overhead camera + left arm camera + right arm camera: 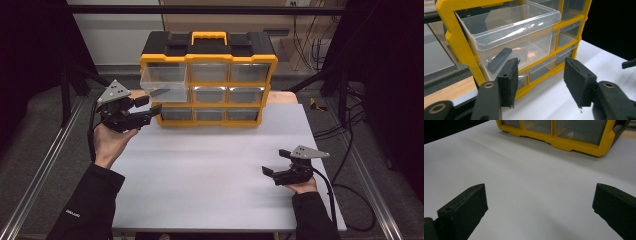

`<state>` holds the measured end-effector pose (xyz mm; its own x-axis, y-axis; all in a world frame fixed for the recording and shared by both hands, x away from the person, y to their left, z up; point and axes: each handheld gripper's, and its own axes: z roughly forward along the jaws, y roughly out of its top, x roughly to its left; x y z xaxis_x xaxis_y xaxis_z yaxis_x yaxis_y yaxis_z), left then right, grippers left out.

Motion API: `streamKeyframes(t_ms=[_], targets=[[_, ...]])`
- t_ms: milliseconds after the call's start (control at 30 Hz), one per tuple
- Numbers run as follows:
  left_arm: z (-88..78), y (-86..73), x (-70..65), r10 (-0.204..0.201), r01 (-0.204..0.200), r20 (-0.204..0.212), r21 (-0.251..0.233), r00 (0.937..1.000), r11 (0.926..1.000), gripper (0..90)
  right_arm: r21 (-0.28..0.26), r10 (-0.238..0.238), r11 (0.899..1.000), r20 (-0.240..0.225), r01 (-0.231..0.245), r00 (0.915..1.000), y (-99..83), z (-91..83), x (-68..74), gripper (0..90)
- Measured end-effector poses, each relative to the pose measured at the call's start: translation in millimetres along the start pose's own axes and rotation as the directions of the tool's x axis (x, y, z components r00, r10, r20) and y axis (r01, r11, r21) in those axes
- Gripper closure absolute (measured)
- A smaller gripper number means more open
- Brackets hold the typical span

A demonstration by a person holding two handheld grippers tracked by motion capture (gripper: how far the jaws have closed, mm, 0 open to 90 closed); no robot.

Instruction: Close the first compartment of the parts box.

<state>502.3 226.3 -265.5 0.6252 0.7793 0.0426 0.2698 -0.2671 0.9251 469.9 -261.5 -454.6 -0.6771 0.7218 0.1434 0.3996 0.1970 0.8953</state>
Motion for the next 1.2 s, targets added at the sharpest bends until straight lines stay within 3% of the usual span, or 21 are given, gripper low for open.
streamKeyframes(t_ms=[200, 433, 733, 1200], targets=[[1.8, -1.7, -0.6, 0.002, -0.002, 0.000, -0.005, 1.0000, 1.0000, 58.0, 0.001, -0.003, 1.000, -0.001, 0.003, 1.0000, -0.2, 0.5, 0.1, 0.1], [5.8, -2.3, -2.6, 0.035, -0.035, -0.013, -0.003, 0.9993, 0.9994, 69.0, 0.001, -0.001, 1.000, -0.002, 0.001, 1.0000, 0.0, 0.4, 0.0, 0.1], [11.0, -1.6, -1.4, 0.032, -0.032, -0.023, 0.002, 0.9992, 0.9995, 81.8, -0.001, 0.000, 1.000, -0.002, 0.000, 1.0000, 0.2, -0.2, -0.1, 0.1], [20.5, -0.9, 4.7, 0.027, -0.027, -0.028, 0.006, 0.9992, 0.9996, 88.9, 0.000, 0.002, 1.000, -0.004, -0.002, 1.0000, 0.0, -0.2, -0.3, 0.1]])
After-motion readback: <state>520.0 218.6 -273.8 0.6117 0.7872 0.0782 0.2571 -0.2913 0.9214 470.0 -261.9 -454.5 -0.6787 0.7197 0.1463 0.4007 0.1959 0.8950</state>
